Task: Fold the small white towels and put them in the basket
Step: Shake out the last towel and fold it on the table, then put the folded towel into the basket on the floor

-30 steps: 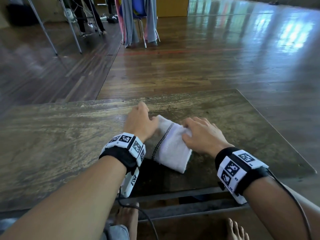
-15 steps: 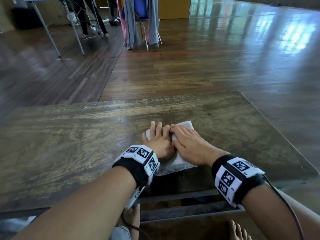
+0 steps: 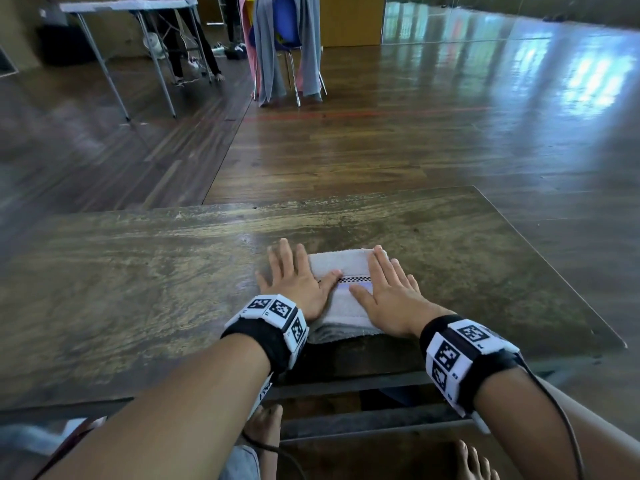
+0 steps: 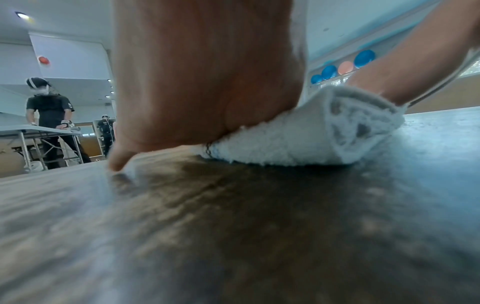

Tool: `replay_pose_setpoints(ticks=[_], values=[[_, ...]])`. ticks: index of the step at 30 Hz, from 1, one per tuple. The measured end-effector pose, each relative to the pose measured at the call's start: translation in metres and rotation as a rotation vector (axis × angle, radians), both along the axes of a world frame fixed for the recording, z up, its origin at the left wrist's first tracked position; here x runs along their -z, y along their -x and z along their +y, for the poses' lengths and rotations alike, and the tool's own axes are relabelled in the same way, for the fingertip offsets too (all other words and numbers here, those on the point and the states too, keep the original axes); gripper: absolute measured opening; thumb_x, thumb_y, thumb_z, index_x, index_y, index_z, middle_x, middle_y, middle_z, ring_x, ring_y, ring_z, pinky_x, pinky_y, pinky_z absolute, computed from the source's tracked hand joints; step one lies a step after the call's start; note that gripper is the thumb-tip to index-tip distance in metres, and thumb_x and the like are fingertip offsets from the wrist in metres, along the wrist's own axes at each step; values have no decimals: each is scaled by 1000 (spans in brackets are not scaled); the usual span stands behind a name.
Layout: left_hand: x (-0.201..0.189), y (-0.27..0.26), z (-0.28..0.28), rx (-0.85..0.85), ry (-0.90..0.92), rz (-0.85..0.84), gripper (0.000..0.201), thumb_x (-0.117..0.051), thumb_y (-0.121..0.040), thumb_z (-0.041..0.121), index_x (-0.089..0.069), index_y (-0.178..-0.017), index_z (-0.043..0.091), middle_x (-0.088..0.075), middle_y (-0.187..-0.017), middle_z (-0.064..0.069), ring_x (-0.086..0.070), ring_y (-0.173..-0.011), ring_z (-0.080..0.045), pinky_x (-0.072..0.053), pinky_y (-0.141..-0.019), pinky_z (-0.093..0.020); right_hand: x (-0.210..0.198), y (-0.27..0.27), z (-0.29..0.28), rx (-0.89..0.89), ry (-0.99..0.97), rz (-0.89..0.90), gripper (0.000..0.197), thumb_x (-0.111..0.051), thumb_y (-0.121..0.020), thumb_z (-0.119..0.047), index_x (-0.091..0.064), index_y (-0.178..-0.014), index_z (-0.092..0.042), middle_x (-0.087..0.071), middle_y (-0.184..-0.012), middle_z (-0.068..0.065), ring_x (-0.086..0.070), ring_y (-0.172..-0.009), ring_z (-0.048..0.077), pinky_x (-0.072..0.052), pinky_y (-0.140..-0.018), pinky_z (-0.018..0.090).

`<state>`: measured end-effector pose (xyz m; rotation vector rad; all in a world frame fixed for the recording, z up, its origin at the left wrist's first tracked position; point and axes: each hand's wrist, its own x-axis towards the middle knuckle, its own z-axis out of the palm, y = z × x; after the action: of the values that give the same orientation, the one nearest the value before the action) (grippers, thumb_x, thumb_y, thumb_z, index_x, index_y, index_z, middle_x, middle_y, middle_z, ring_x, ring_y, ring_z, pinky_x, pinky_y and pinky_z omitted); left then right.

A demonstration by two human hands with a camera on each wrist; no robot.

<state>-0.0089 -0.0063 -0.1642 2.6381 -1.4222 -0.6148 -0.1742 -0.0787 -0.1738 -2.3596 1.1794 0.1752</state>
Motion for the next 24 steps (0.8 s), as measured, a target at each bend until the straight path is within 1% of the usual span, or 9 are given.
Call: replay_pose_setpoints(ticks=[3, 8, 10, 12, 15, 18, 20, 22, 24], values=[[-7, 13, 5, -130, 49, -65, 103, -29, -85, 82, -18, -154, 7, 3, -164, -11, -4, -150, -36, -16, -119, -55, 4, 1, 14, 84, 4, -41, 78, -17, -104, -59, 22, -157, -18, 32, -164, -5, 21, -154, 22, 7, -124, 45], [-34, 13, 3, -23, 205, 85, 54, -63, -88, 53, -62, -119, 8, -61, -125, -15, -55, -120, -33, -47, -99, -43, -5, 7, 25, 164, -61, -167, 90, -36, -99, -63, 15, -160, -21, 25, -167, 1, 12, -156, 29, -1, -125, 48], [-57, 6, 8, -7, 331, 287, 39, -71, -87, 40, -64, -105, 6, -69, -104, -10, -66, -100, -27, -52, -86, -36, -21, 10, 20, 219, -112, -205, 112, -52, -79, -79, 11, -158, -32, 8, -169, 11, -11, -154, 38, -19, -122, 54], [-87, -5, 16, 36, 426, 348, 39, -75, -85, 35, -63, -110, 8, -69, -103, -6, -67, -94, -23, -55, -86, -38, -42, 8, 17, 217, -123, -203, 131, -61, -57, -90, 9, -156, -40, -21, -165, 19, -38, -143, 42, -35, -114, 57], [-137, -30, 40, 95, 512, 349, 45, -77, -83, 37, -63, -118, 12, -70, -110, -5, -68, -99, -21, -54, -92, -44, -77, -8, 20, 199, -255, -372, 144, -79, -55, -76, 8, -159, -28, -34, -160, 18, -47, -136, 38, -38, -112, 51], [-172, -63, 81, 69, 647, 420, 44, -78, -82, 35, -65, -118, 15, -73, -111, 0, -69, -101, -17, -54, -96, -41, -118, -43, 28, 189, -371, -566, 121, -87, -64, -57, -24, -155, -9, -52, -147, 13, -56, -128, 33, -46, -109, 51], [-182, -82, 117, -5, 785, 543, 41, -77, -84, 27, -64, -121, 13, -73, -114, -2, -70, -103, -16, -54, -97, -37, -147, -73, 43, 99, -448, -578, 76, -84, -76, -42, -56, -135, -3, -68, -129, 13, -67, -112, 30, -57, -90, 43], [-186, -102, 161, -120, 933, 677, 41, -73, -87, 19, -62, -125, 9, -72, -117, -7, -69, -105, -19, -56, -94, -35, -177, -104, 69, 16, -474, -561, 46, -80, -83, -29, -68, -119, -4, -74, -115, 11, -71, -98, 25, -57, -76, 35], [-187, -123, 209, -224, 1011, 747, 39, -71, -90, 19, -61, -126, 8, -72, -116, -7, -70, -103, -22, -58, -85, -34, -203, -137, 101, -52, -444, -555, 35, -80, -84, -22, -70, -113, -4, -76, -111, 10, -72, -101, 26, -59, -86, 41]])
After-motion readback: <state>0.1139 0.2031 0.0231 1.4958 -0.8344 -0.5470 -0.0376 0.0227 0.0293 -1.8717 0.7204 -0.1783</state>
